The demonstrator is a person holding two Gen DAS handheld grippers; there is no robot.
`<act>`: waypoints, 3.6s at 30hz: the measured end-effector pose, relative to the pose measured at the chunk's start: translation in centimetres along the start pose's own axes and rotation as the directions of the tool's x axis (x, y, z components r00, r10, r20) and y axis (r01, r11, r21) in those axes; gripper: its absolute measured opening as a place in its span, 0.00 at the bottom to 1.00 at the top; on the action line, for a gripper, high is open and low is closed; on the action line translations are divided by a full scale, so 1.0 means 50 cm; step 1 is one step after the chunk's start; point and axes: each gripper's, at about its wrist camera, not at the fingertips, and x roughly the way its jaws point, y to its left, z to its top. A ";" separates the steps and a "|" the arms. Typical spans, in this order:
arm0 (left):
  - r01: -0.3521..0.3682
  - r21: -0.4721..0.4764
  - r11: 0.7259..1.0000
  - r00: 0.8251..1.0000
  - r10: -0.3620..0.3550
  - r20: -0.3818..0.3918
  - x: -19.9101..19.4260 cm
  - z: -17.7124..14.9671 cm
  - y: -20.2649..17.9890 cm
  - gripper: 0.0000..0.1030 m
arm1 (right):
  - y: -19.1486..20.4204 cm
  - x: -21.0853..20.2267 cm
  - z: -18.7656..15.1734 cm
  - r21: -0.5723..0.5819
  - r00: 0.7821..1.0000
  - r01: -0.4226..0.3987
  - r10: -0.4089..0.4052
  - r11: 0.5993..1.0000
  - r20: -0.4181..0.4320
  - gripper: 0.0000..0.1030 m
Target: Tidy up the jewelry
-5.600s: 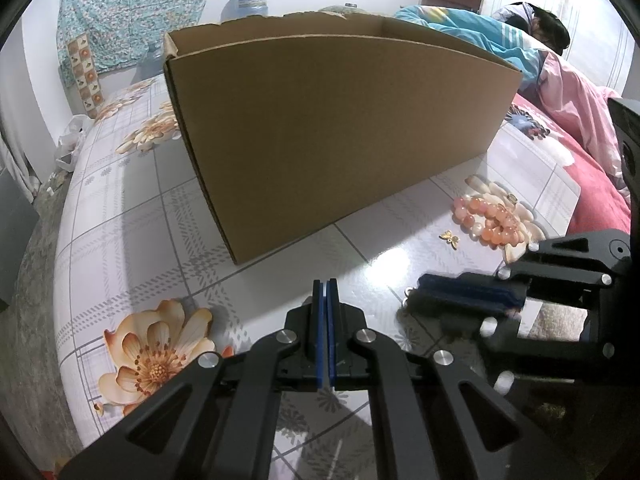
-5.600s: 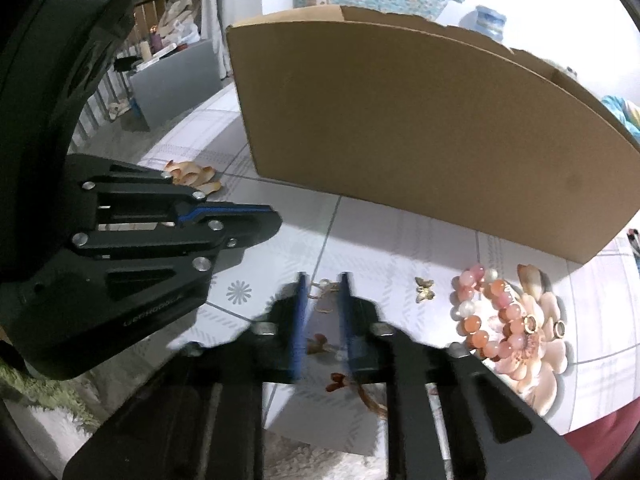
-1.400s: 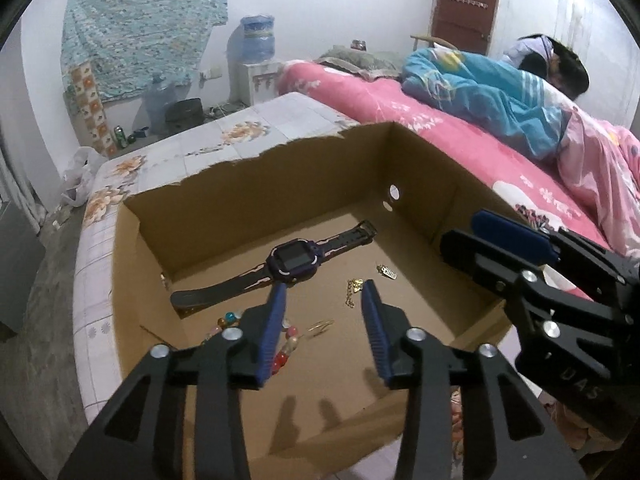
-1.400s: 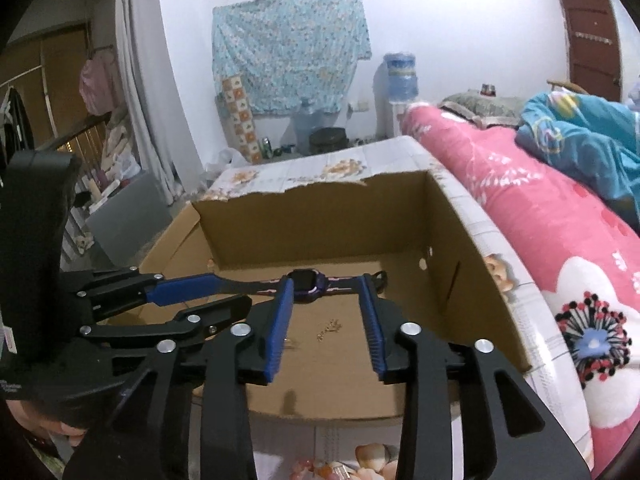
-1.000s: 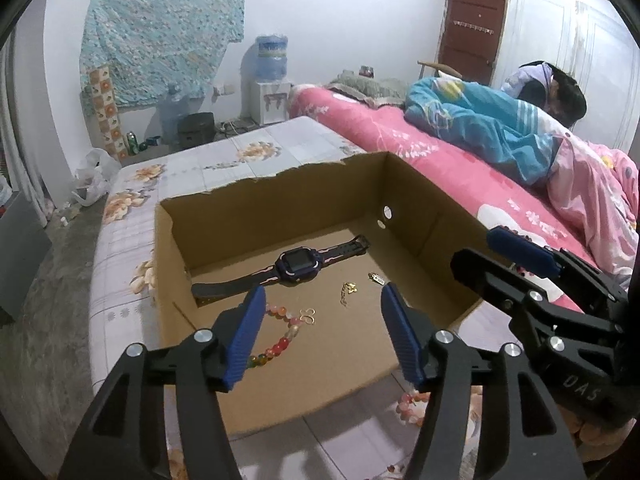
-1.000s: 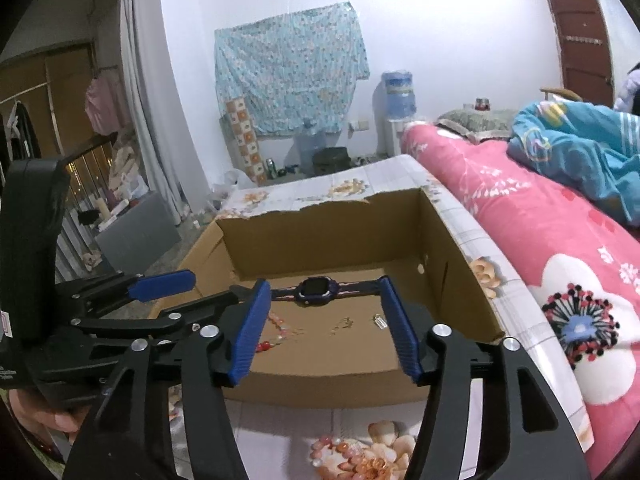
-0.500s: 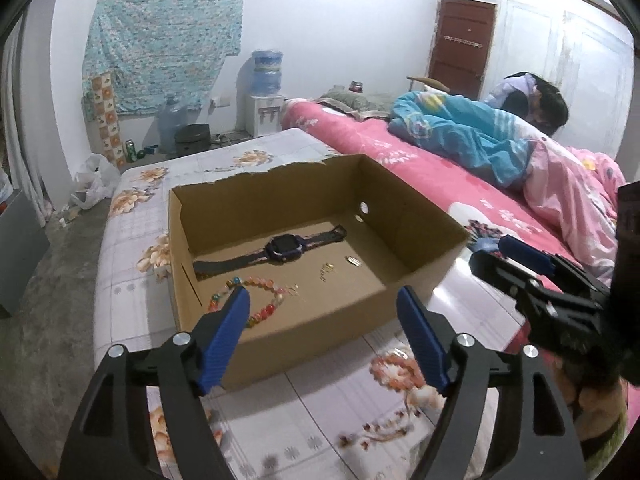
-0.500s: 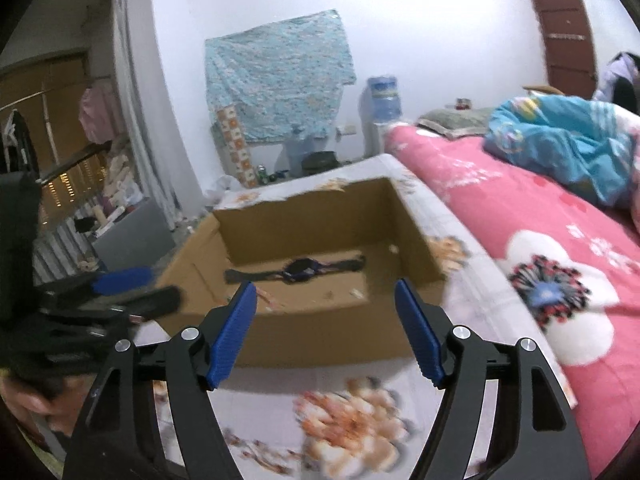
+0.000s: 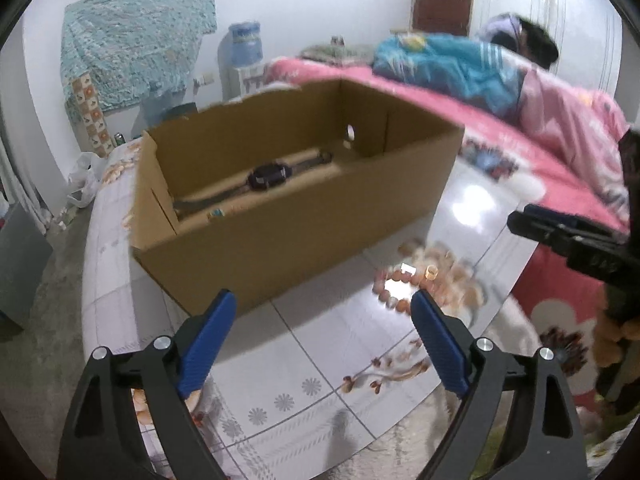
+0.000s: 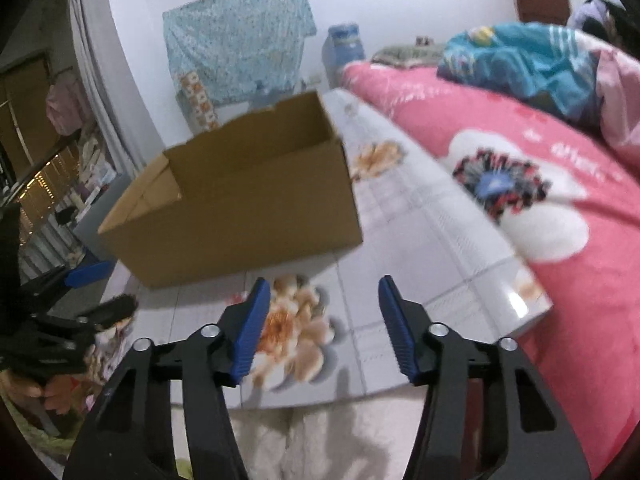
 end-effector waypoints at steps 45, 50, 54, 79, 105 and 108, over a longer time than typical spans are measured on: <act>0.276 0.144 0.950 0.957 -0.258 -0.129 0.154 0.013 -0.101 0.09 | -0.075 0.058 -0.014 0.122 0.994 -0.080 0.089 0.989 -0.070 0.29; 0.273 0.078 0.959 0.960 -0.266 -0.089 0.123 0.013 -0.054 0.09 | -0.070 0.053 -0.012 0.116 0.995 -0.071 0.079 0.991 -0.066 0.29; 0.240 0.050 0.970 0.968 -0.234 -0.094 0.108 -0.007 -0.016 0.09 | -0.059 0.054 -0.010 0.104 0.994 -0.073 0.080 0.992 -0.070 0.29; 0.272 0.062 0.960 0.959 -0.265 -0.103 0.132 0.022 -0.080 0.37 | -0.054 0.078 -0.026 0.052 0.995 -0.028 0.034 0.998 -0.098 0.30; 0.196 0.243 0.950 0.978 -0.171 -0.121 0.202 0.037 -0.201 0.12 | -0.068 0.088 -0.023 0.039 0.996 -0.028 0.031 0.999 -0.081 0.30; 0.206 0.235 0.950 0.976 -0.181 -0.123 0.203 0.039 -0.200 0.12 | -0.068 0.087 -0.022 0.037 0.997 -0.027 0.030 0.999 -0.078 0.30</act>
